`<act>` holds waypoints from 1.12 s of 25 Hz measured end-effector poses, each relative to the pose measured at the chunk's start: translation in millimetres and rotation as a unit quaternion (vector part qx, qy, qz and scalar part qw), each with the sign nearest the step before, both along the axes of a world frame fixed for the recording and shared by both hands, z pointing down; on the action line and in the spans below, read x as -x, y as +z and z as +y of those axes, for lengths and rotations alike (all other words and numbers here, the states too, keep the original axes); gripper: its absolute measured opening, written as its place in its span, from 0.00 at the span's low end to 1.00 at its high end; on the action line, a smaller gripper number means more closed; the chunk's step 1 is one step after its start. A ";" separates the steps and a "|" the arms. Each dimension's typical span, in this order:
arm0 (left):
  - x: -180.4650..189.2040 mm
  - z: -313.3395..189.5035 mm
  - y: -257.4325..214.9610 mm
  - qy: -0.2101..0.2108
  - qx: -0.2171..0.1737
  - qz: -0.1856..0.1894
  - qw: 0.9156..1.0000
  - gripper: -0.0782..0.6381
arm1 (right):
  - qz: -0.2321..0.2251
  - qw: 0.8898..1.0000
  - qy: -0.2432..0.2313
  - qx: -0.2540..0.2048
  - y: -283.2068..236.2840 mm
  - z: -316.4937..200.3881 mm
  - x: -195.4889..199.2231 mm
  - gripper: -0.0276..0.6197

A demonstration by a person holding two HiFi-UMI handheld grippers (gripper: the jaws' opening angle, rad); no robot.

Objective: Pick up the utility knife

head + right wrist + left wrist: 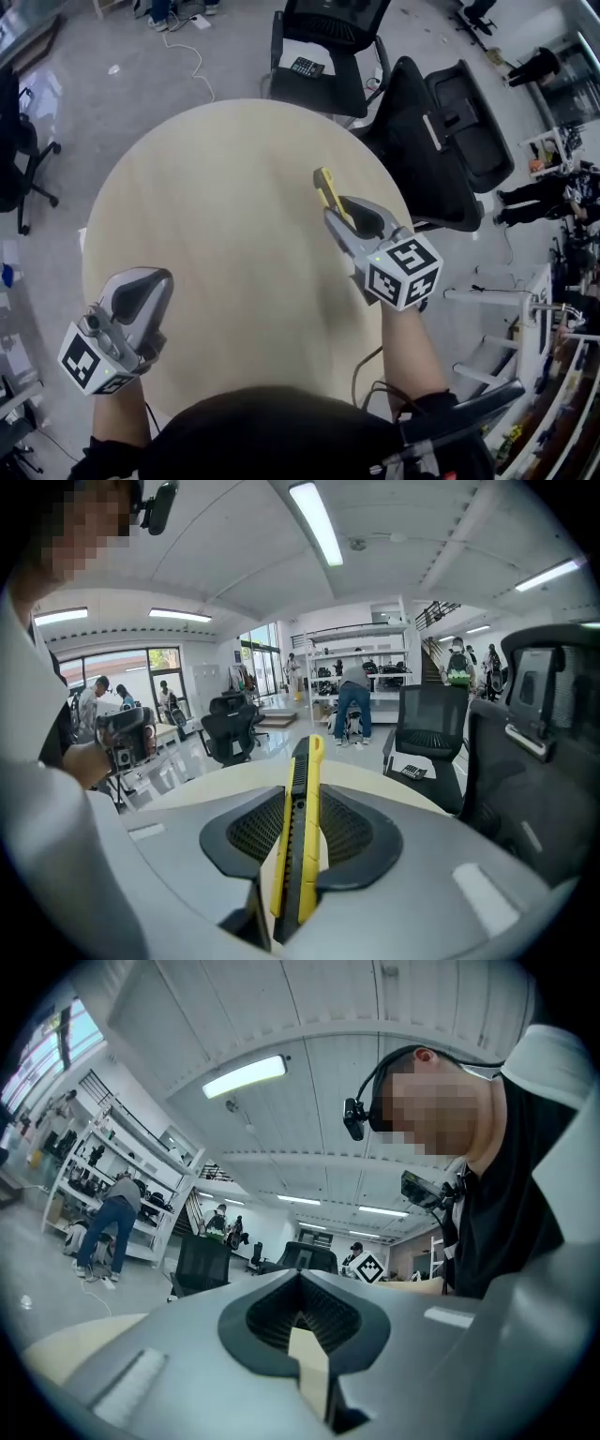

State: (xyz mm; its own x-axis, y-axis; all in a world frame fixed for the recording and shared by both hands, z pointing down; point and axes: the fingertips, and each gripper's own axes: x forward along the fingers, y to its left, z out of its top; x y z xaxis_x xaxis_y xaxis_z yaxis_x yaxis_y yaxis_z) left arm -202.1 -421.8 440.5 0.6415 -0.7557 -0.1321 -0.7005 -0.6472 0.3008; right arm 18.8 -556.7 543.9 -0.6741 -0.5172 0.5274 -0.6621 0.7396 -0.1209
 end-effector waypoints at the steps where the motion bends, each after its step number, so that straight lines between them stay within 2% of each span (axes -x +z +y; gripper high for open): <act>1: -0.8 5.2 -11.6 0.000 -0.002 0.008 1.000 0.09 | -0.006 1.000 0.004 -0.005 -8.6 5.0 -1.8 0.24; 4: 5.8 26.7 -34.9 -0.013 -0.002 0.008 1.000 0.09 | -0.019 1.000 0.008 -0.016 -33.1 20.8 -3.5 0.24; 8: 20.7 64.4 -52.4 -0.016 -0.028 -0.023 0.999 0.09 | -0.027 0.999 0.012 -0.028 -62.9 40.9 -5.8 0.24; 14: 39.8 105.8 -88.4 -0.034 -0.034 -0.017 0.999 0.09 | -0.038 0.998 0.017 -0.046 -109.7 73.4 -5.6 0.24; 23: 76.9 172.4 -134.7 -0.032 -0.064 -0.023 0.997 0.09 | -0.059 0.995 0.019 -0.079 -168.5 140.8 19.4 0.24; 28: 93.0 196.3 -154.2 -0.014 -0.086 -0.025 0.996 0.09 | -0.073 0.992 0.038 -0.094 -194.1 172.2 21.4 0.24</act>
State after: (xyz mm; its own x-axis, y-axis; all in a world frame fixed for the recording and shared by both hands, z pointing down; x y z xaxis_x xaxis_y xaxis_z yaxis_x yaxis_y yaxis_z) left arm -295.1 -225.5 286.3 0.6292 -0.7424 -0.2301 -0.7306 -0.6660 0.1506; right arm -2.6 -384.5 349.8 -0.6907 -0.6504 0.3161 -0.7031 0.7061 -0.0835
